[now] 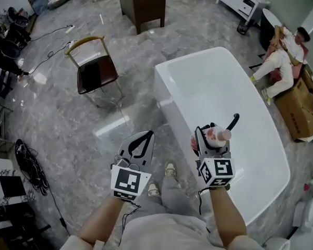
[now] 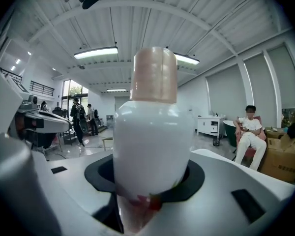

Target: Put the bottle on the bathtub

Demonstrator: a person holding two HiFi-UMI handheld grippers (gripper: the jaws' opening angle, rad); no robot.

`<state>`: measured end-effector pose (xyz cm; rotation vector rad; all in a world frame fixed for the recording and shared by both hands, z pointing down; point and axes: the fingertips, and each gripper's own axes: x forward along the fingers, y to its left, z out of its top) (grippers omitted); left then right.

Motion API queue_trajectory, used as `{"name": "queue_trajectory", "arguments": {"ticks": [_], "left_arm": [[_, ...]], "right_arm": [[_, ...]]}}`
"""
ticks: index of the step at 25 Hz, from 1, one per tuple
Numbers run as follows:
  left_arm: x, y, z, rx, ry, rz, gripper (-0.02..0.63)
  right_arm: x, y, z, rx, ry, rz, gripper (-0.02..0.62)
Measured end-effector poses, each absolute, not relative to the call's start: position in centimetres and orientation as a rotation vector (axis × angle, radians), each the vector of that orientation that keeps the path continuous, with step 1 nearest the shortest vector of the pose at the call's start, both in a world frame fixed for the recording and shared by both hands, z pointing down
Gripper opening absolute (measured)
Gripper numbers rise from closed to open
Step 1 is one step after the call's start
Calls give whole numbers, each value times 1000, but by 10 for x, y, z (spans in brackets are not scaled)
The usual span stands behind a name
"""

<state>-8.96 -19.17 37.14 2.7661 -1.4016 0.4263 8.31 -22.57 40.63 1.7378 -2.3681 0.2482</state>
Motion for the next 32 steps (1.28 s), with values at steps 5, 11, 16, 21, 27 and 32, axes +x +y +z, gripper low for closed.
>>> {"name": "queue_trajectory", "arguments": {"ticks": [5,11,16,21,27,32], "left_arm": [[-73,-246,420,2724,-1420,411,20],[-55,-296,477,2709,-1420,425,20],[-52,-330,522,2711,-1417,464,20],[-49,-357,561,2678,-1428,477,20],[-40,-379,605,2665,-1397,503,20],[-36,-391,633,2640,-1377,520,20]], "right_arm": [[84,-281,466,1704,-2348,229,230],[92,-333,531,1731,-2296,248,230],[87,-369,575,1729,-2267,239,230],[91,-399,619,1746,-2216,228,230],[105,-426,665,1796,-2157,259,230],[119,-442,693,1833,-2113,287,230]]}}
